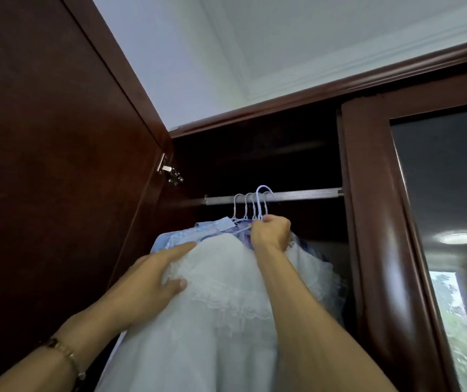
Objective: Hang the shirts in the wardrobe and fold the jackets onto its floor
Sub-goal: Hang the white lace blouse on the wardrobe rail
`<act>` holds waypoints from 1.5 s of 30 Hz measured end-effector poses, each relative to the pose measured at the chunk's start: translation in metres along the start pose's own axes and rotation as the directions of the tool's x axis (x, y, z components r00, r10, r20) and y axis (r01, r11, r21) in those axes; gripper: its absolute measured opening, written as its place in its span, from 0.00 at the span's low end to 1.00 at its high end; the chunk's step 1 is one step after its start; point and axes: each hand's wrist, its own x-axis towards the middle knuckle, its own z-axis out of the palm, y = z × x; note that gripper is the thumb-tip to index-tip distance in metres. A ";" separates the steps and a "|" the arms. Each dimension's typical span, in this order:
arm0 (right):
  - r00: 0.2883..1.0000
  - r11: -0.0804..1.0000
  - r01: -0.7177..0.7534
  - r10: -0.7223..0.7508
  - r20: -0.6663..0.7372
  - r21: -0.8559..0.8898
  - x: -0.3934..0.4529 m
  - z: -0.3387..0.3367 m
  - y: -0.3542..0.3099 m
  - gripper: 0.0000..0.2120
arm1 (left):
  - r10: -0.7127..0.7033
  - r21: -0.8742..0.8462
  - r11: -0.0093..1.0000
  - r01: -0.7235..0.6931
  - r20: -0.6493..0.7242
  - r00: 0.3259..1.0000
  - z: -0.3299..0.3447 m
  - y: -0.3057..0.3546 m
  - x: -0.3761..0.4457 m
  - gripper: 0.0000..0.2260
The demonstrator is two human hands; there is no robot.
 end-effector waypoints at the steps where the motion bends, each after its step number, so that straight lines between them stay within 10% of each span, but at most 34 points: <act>1: 1.000 1.000 0.006 -0.006 0.004 -0.021 0.014 0.004 0.003 0.16 | 0.011 -0.001 1.000 -0.011 -0.010 1.000 0.007 -0.003 0.016 0.30; 5: 0.996 0.994 0.076 -0.071 0.060 -0.074 0.067 0.028 0.011 0.05 | 0.036 0.017 0.999 -0.035 -0.033 0.999 0.038 -0.016 0.079 0.28; 13: 0.994 0.978 0.093 -0.081 0.066 -0.189 0.117 0.038 0.035 0.18 | 0.062 0.202 0.978 -0.048 -0.064 0.996 0.082 -0.035 0.126 0.27; 28: 0.955 0.899 0.294 -0.262 0.139 -0.325 -0.034 0.026 0.039 0.21 | -0.129 0.588 0.797 0.136 -0.053 0.990 0.021 -0.023 -0.017 0.23; 37: 0.740 0.831 0.514 -0.304 0.600 -0.213 -0.225 -0.019 0.049 0.19 | -0.259 0.877 0.471 0.100 0.029 0.966 -0.060 0.021 -0.173 0.28; 45: 0.521 0.805 0.592 -0.416 0.745 0.035 -0.359 -0.085 0.027 0.24 | -0.477 0.942 0.188 0.278 -0.160 0.864 -0.127 0.110 -0.308 0.29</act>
